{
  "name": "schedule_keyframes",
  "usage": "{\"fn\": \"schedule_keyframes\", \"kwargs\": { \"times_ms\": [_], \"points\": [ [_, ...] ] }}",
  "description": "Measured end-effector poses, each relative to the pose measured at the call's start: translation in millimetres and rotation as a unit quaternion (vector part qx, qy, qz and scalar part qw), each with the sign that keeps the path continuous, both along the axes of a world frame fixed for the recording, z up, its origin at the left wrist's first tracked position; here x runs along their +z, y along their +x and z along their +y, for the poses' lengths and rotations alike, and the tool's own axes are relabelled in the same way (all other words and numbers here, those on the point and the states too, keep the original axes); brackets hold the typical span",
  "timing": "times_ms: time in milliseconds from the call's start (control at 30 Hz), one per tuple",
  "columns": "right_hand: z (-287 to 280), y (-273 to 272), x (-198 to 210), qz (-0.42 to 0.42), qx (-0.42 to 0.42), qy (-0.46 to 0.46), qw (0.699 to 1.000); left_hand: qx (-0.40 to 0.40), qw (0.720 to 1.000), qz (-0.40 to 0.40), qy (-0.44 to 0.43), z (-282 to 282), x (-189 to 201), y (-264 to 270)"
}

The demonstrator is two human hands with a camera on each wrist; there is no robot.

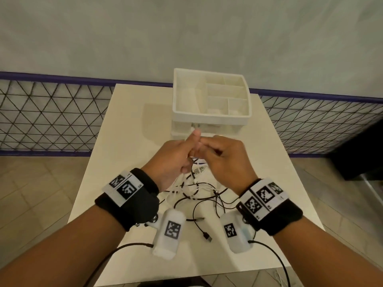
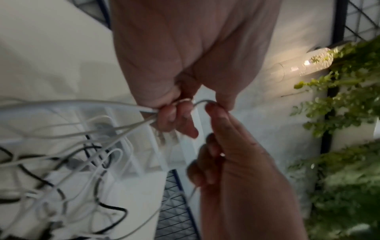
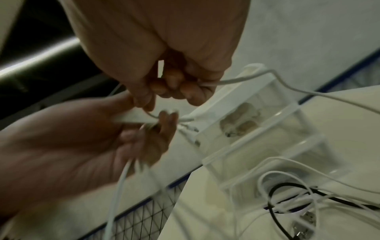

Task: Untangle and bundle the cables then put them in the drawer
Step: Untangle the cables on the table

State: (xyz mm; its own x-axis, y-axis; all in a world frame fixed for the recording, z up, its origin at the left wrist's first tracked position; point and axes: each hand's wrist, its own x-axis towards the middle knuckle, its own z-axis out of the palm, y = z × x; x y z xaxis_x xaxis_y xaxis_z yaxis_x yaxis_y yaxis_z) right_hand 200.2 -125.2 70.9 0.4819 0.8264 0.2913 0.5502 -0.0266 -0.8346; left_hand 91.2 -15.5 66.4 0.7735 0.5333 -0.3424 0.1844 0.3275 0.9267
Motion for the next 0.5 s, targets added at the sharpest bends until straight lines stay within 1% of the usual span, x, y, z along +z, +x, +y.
{"fn": "schedule_keyframes", "kwargs": {
  "times_ms": [33, 100, 167, 233, 267, 367, 400, 433, 500],
  "points": [
    [1.0, -5.7, -2.9, -0.006, 0.028, -0.010, 1.000, 0.032, 0.999, -0.023, -0.017, 1.5, 5.6, 4.0],
    [-4.2, -8.0, -10.7, 0.032, 0.064, -0.052, 0.996, 0.121, 0.991, -0.051, -0.039, 13.3, 13.7, 6.0],
    [-17.6, 0.8, -19.9, 0.047, 0.068, -0.093, 0.992, 0.194, 0.977, -0.069, -0.052, 34.1, 15.6, -0.7],
    [-36.0, 18.5, -28.4, 0.029, 0.028, -0.144, 0.989, 0.242, 0.965, -0.076, -0.060, 58.8, 15.0, -14.6],
    [-46.0, 31.4, -35.3, 0.032, -0.008, -0.167, 0.985, 0.261, 0.959, -0.083, -0.075, 70.1, 14.3, -22.5],
    [-75.1, 71.5, -55.0, 0.055, -0.128, -0.229, 0.963, 0.300, 0.930, -0.141, -0.158, 88.0, 14.4, -43.6],
    [-81.1, 81.1, -60.6, 0.072, -0.160, -0.238, 0.955, 0.299, 0.928, -0.149, -0.163, 88.1, 14.7, -47.8],
    [-83.8, 87.0, -64.1, 0.091, -0.183, -0.239, 0.949, 0.291, 0.934, -0.142, -0.149, 85.9, 14.7, -49.9],
    [-79.3, 90.8, -66.4, 0.097, -0.199, -0.227, 0.948, 0.257, 0.957, -0.106, -0.083, 72.6, 13.1, -48.0]
  ]
}}
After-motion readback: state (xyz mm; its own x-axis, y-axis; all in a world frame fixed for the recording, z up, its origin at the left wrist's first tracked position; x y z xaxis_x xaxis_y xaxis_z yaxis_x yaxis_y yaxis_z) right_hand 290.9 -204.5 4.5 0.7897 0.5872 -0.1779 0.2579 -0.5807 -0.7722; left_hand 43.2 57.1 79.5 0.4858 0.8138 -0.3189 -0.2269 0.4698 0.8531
